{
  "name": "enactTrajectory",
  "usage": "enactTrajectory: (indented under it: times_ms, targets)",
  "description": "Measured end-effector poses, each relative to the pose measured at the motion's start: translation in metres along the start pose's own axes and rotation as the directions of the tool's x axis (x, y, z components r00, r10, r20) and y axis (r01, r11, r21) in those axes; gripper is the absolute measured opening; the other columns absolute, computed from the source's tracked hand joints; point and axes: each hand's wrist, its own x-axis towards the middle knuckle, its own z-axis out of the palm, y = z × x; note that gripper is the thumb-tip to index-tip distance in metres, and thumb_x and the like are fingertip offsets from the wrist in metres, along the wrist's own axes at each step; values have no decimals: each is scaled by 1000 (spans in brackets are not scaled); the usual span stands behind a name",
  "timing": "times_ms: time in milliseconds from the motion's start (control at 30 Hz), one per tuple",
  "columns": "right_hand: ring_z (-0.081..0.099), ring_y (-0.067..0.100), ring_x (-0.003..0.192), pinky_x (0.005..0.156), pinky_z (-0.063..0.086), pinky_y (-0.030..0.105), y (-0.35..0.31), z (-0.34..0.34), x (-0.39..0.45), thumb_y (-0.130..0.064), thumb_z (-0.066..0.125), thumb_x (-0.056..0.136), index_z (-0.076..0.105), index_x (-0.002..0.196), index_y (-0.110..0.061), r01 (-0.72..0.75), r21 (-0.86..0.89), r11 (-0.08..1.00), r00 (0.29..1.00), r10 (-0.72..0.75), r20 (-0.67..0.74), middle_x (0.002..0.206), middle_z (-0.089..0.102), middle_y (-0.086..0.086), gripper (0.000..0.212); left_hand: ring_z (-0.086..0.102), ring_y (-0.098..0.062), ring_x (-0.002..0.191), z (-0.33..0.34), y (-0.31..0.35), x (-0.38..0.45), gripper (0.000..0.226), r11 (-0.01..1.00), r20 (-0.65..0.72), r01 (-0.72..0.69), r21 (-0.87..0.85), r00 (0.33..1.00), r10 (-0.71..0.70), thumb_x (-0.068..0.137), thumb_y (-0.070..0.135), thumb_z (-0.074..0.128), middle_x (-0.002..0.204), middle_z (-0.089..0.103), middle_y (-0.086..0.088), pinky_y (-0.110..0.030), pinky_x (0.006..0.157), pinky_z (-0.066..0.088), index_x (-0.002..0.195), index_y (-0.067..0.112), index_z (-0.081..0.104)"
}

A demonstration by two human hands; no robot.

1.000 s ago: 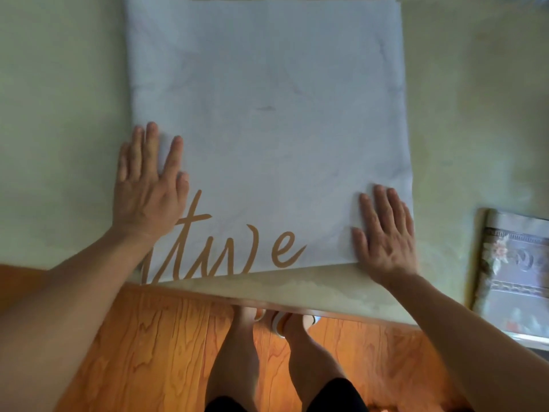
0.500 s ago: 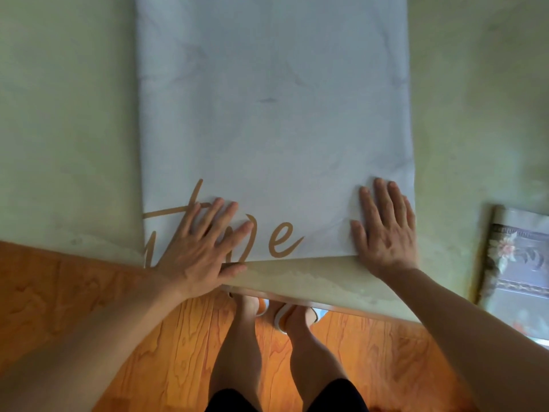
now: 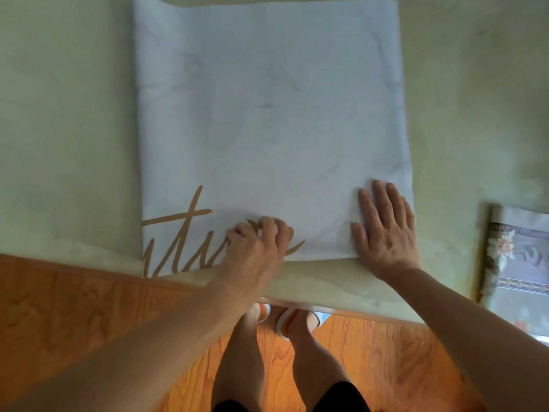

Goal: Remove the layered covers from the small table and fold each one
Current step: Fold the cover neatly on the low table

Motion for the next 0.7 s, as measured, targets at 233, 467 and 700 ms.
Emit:
enactTrajectory:
  times_ms: [233, 467, 700]
  targets:
    - [5, 39, 154, 120, 19, 61, 13, -41, 3, -67, 51, 88, 32, 156, -28, 299, 17, 954, 920, -292, 260, 167, 14, 8, 80, 70, -35, 86, -24, -42, 22, 38, 931, 34, 145, -335, 989, -142, 86, 7, 45, 96, 72, -7, -36, 65, 49, 116, 23, 62]
    - [51, 35, 135, 77, 61, 51, 17, -55, 24, 8, 66, 74, 70, 122, -21, 269, 71, 960, 946, -278, 168, 144, 58, -2, 56, 45, -15, 128, 13, -159, -3, 71, 842, 99, -39, -537, 989, 109, 92, 79, 21, 132, 54, 11, -37, 110, 37, 136, 39, 59]
    - [66, 42, 109, 85, 56, 46, 2, -89, 41, -7, 66, 91, 66, 130, -20, -50, 111, 993, 954, 15, 299, 131, 66, 13, 42, 28, -23, 150, 47, -267, -33, 100, 942, -1, -79, -328, 997, 83, 69, -17, 56, 167, 13, -3, -30, 116, 32, 155, 30, 38]
